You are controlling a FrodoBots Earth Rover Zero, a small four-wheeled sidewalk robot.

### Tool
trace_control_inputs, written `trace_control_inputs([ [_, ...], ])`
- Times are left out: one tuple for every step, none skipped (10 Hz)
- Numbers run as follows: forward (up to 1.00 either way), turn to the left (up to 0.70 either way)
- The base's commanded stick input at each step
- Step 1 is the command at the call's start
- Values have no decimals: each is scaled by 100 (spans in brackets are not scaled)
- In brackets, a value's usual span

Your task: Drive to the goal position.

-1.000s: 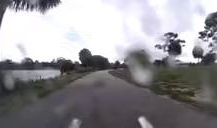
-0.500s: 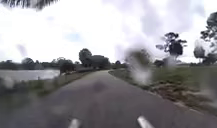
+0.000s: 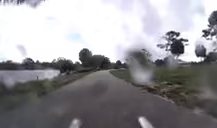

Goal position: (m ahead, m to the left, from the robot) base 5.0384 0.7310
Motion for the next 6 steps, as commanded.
trace_control_inputs([
  [70,0],
  [70,0],
  [70,0],
  [70,0],
  [70,0],
  [70,0],
])
